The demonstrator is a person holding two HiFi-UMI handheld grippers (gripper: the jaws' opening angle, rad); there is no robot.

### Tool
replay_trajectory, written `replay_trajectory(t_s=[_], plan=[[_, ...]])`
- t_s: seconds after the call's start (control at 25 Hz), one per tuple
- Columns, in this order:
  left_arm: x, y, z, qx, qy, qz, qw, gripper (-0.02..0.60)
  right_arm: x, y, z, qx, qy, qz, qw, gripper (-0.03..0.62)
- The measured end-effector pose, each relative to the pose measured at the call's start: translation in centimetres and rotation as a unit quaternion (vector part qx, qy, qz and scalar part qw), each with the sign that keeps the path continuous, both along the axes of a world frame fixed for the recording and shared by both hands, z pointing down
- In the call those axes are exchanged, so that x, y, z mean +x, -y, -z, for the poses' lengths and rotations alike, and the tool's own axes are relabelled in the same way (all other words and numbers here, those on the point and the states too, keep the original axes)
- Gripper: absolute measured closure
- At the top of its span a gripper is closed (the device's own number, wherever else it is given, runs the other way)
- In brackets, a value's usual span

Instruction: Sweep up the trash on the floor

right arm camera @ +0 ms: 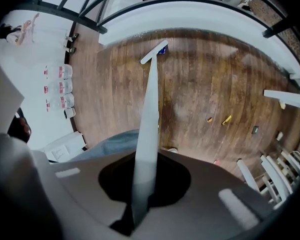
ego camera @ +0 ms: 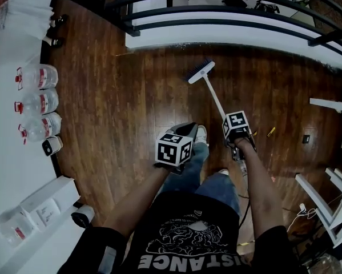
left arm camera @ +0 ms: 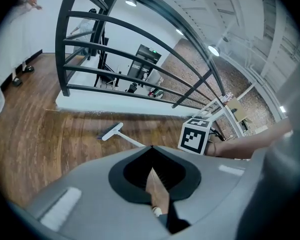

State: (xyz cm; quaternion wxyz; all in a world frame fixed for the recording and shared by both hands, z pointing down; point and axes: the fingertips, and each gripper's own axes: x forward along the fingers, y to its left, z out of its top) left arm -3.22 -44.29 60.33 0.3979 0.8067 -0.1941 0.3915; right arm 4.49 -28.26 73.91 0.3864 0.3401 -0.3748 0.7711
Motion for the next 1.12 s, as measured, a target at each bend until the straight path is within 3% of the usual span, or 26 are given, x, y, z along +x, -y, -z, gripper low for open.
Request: replay_trajectory(t_s=[0.56, 1.12], plan=[[3.1, -7.3, 0.8, 0.009, -0.004, -0.078, 0.9969, 0.575, 0.8, -11.8, 1.4, -0.018, -0.027, -0.021, 0.999, 0.594], [7.0, -19.8, 1.6, 0.024, -0.009, -0.135, 0.9906, 0.575, 2.8, -28.8, 2.0, -0.038, -0.036, -0.069, 0.996, 0.594]])
